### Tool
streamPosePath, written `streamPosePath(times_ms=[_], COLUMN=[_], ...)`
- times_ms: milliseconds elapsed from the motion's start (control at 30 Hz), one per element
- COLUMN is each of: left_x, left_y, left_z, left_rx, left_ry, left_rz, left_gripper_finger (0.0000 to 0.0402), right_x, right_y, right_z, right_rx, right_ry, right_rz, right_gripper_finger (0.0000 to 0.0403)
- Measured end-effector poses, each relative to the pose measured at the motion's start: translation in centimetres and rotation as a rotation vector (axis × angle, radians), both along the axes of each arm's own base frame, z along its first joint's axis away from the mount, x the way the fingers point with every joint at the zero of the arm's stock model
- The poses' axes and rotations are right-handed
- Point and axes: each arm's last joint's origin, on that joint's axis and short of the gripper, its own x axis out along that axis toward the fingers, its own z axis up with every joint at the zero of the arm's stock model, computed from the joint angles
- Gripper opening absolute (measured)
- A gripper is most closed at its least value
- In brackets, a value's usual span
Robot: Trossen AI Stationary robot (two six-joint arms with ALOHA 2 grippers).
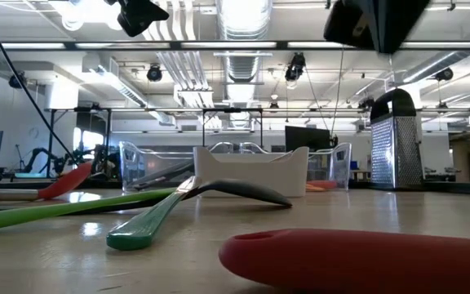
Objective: Pick & Place Kitchen Items
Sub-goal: Put the red serving spoon into the left transparent bin
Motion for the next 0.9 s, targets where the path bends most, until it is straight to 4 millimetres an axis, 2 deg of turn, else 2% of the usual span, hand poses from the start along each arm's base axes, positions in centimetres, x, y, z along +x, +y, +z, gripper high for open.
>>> streamPosePath(times_ms=[133, 367, 500, 633, 900], left_x=[0.0, 0.0, 0.0, 0.0, 0.0], left_y=[0.0, 0.0, 0.0, 0.0, 0.0], left_z=[0.0, 0.0, 0.0, 0.0, 0.0], left_rx=[0.0, 0.001, 0.008, 0.019, 0.02], left_ry=[-0.001, -0.001, -0.002, -0.003, -0.003], left_rz=[0.0, 0.0, -0.003, -0.009, -0.009], left_gripper_finger=[0.0225, 0.0225, 0.0225, 0.0225, 0.0225], right_x=[0.2, 0.2, 1.1, 2.1, 4.0], right_y=[1.3, 4.7, 6.1, 7.0, 8.6], right_z=[0.6, -1.0, -2.7, -5.0, -8.5], right_rx=[0.107, 0.123, 0.134, 0.146, 0.156], right_ry=[-0.05, -0.106, -0.154, -0.157, -0.154], right_rz=[-0.065, -0.111, -0.102, -0.098, -0.104], right_gripper_finger=[0.0032, 0.0124, 0.0178, 0.0214, 0.0234])
